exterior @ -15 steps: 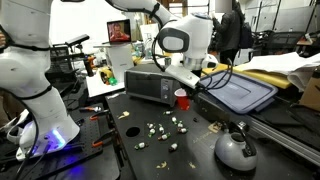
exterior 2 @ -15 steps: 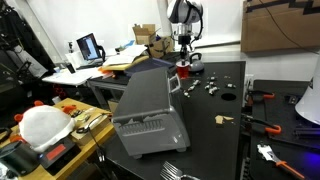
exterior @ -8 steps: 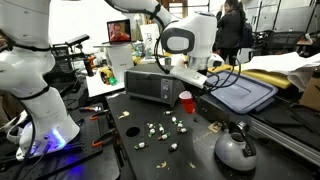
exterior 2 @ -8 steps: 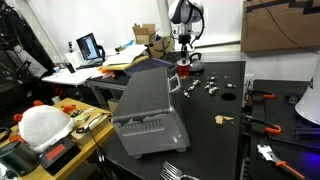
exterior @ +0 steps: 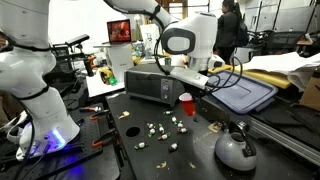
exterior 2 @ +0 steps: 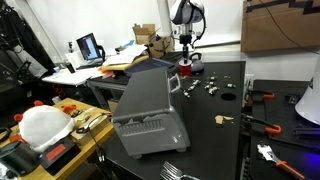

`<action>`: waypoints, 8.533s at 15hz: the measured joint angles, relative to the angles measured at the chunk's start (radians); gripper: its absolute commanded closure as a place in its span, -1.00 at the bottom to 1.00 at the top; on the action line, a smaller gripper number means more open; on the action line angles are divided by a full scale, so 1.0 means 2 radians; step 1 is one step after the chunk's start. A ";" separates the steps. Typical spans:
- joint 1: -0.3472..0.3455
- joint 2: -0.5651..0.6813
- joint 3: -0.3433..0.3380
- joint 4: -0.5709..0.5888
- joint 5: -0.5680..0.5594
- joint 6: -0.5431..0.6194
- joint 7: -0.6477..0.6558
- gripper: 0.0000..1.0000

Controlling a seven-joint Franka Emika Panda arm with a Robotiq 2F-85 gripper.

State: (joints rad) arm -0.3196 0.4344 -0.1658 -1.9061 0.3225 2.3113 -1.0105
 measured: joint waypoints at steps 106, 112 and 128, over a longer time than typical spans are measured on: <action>-0.010 -0.137 0.019 -0.033 -0.028 -0.300 -0.125 -1.00; 0.008 -0.161 0.019 -0.060 -0.028 -0.283 -0.132 -1.00; 0.059 -0.278 0.018 -0.214 -0.109 -0.017 0.003 -1.00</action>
State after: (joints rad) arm -0.2016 -0.1207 -0.1292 -2.3344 0.1044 2.2766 -1.0043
